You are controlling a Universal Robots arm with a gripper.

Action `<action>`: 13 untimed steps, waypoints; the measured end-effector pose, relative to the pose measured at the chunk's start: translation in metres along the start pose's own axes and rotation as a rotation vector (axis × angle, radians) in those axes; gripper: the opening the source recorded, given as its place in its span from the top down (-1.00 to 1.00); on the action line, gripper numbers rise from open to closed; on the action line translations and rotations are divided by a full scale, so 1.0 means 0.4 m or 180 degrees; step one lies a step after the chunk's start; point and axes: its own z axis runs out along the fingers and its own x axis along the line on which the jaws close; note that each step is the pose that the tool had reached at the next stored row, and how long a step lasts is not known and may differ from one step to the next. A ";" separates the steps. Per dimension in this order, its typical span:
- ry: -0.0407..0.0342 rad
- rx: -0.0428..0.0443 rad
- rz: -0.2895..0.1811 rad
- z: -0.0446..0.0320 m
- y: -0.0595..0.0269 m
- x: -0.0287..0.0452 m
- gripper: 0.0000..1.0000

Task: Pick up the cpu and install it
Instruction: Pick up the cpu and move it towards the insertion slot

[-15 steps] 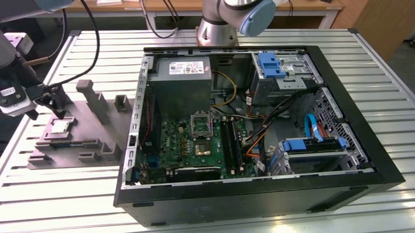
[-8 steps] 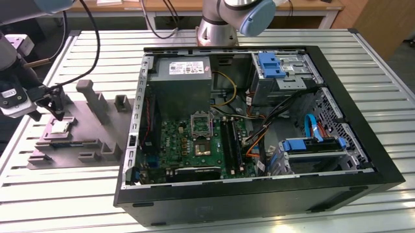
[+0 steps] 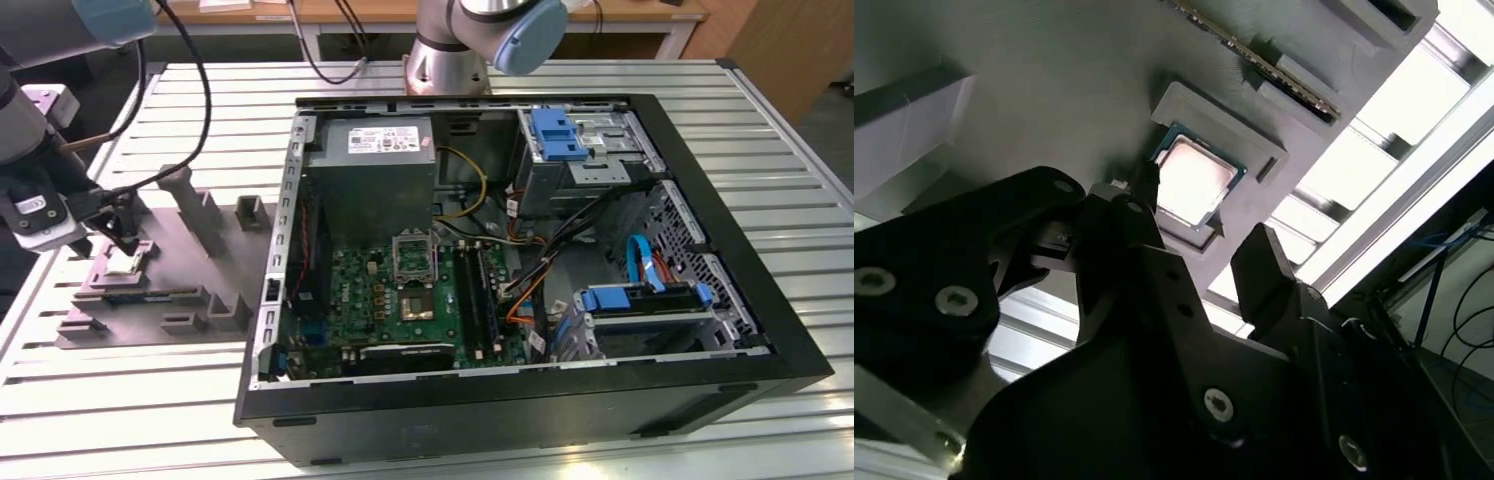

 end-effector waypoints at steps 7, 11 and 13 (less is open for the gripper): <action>0.0000 0.0000 0.0000 0.028 -0.001 -0.002 -0.27; 0.0000 0.0000 0.0000 0.039 -0.002 -0.002 -0.27; 0.0000 0.0001 0.0000 0.042 -0.002 -0.002 -0.27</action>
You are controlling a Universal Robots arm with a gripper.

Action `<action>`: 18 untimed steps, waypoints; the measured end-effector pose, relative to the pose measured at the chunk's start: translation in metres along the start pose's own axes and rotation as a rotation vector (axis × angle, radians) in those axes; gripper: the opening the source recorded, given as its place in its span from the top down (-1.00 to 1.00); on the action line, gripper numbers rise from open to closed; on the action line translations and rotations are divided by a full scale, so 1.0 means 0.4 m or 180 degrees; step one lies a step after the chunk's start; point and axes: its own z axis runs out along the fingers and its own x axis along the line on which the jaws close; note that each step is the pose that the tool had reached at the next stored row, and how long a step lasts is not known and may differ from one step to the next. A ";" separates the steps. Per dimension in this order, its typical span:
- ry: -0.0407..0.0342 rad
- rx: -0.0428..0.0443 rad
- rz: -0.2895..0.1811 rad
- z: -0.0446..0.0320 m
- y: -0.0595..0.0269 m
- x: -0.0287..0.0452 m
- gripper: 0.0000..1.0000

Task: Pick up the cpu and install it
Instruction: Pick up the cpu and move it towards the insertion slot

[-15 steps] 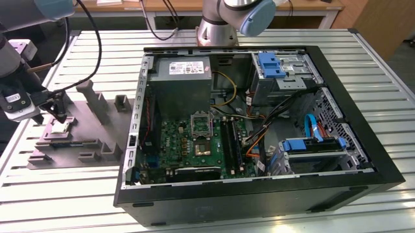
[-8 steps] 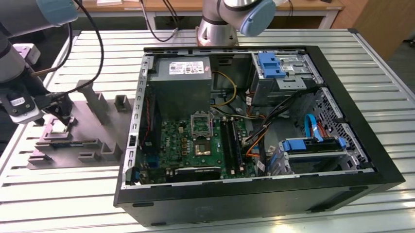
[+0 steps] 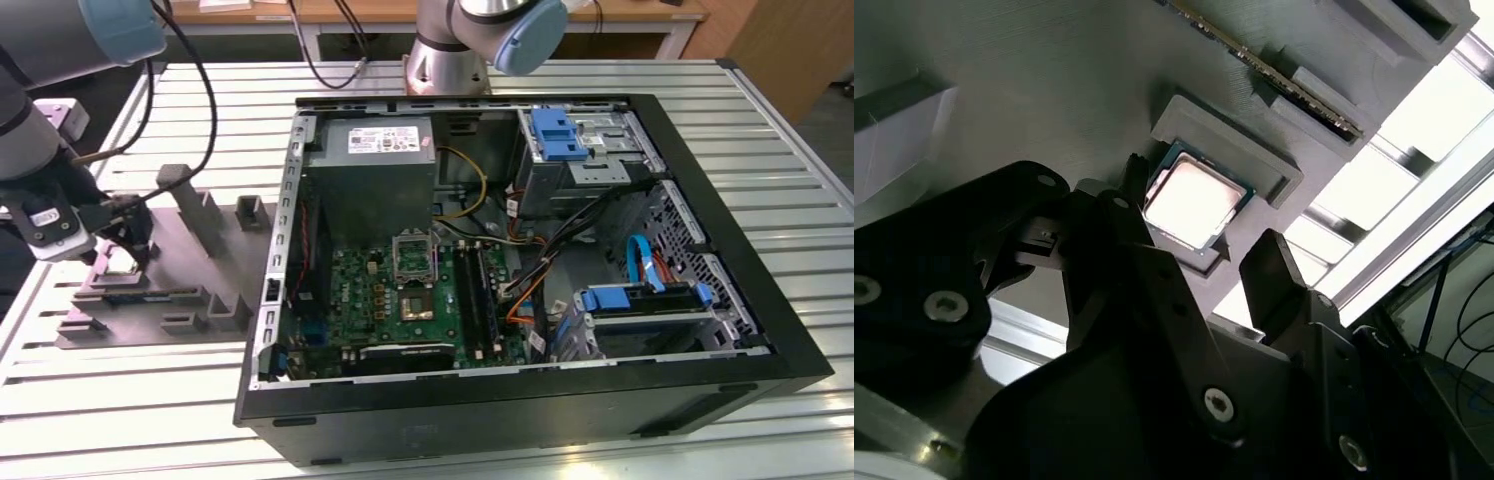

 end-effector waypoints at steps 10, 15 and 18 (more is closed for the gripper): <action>-0.0001 0.0000 0.0000 0.009 0.000 0.001 -0.27; 0.0000 0.0000 0.0000 0.014 -0.001 0.004 -0.27; 0.0000 0.0000 0.0000 0.019 -0.001 0.004 -0.27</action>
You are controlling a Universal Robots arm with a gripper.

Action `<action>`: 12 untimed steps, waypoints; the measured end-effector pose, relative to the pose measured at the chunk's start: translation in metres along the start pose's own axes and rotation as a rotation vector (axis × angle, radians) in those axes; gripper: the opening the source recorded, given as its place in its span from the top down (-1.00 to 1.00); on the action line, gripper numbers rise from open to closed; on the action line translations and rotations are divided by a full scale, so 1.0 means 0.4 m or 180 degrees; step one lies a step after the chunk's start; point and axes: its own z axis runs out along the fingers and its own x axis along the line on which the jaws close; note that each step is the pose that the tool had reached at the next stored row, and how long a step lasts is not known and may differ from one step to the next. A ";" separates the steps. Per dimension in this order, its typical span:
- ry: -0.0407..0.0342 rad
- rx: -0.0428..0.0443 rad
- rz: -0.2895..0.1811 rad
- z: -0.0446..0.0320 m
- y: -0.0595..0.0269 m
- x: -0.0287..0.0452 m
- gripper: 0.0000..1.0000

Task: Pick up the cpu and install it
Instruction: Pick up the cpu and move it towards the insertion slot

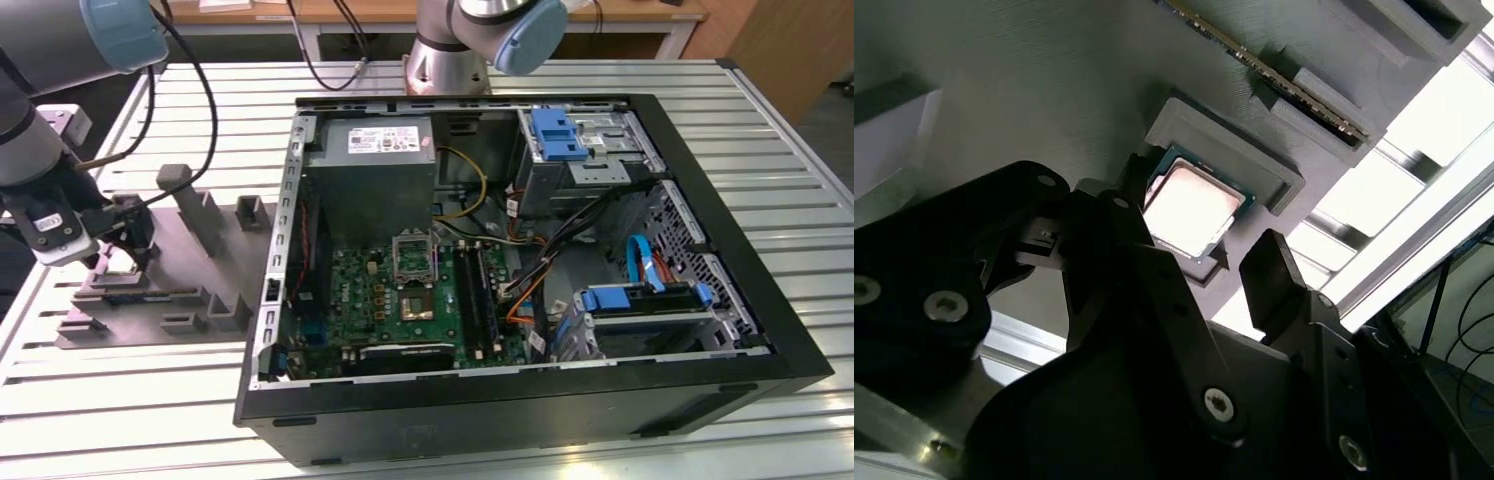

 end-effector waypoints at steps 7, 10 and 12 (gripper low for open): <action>0.0000 0.0000 0.0005 0.007 -0.001 0.000 -0.27; 0.0000 0.0000 0.0005 0.007 -0.001 0.000 -0.27; -0.0001 -0.0001 0.0005 0.007 -0.001 -0.001 -0.25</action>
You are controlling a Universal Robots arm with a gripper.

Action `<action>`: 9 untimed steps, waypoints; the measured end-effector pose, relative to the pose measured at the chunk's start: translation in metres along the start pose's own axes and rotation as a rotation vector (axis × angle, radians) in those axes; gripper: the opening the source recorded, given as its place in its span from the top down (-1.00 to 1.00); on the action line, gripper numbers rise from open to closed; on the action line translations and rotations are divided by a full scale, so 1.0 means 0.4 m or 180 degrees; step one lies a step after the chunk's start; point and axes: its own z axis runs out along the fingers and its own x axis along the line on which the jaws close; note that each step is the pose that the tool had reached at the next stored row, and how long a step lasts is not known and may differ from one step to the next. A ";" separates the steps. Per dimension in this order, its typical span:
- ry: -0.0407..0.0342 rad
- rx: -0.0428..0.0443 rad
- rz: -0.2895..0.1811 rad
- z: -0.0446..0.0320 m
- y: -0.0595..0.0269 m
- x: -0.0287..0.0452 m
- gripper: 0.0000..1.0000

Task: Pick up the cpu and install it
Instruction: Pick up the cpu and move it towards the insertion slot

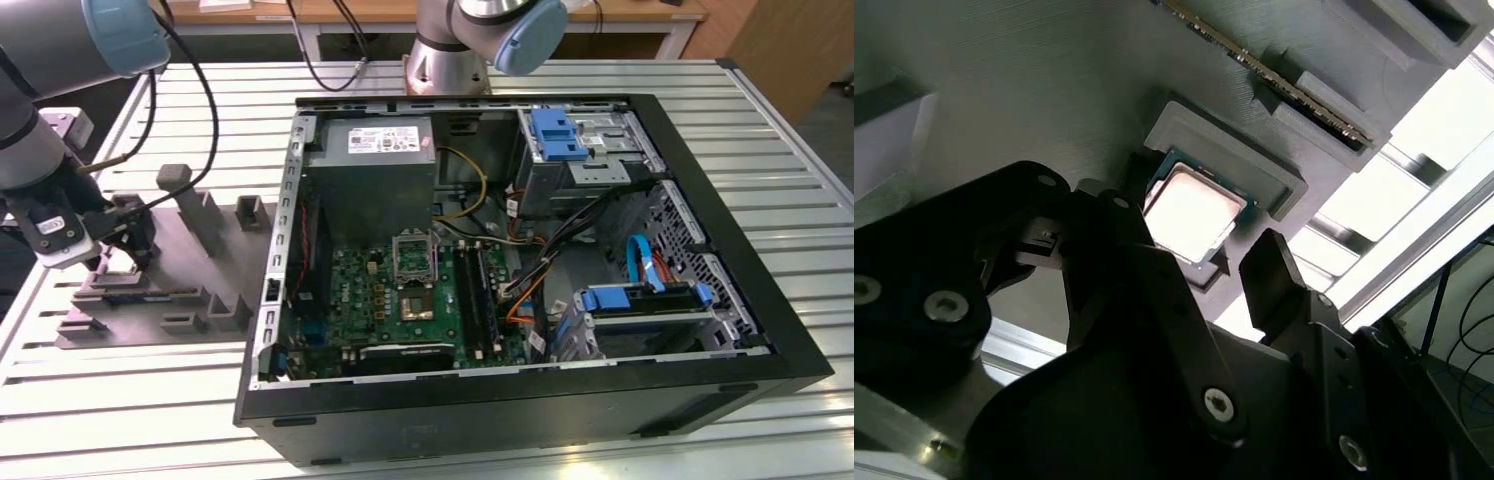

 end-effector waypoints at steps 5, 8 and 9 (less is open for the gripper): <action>0.0001 0.0000 0.0000 -0.001 0.000 0.000 -0.11; 0.0001 0.0000 0.0000 -0.001 0.000 0.000 -0.11; 0.0001 0.0000 0.0000 -0.001 0.000 0.000 -0.11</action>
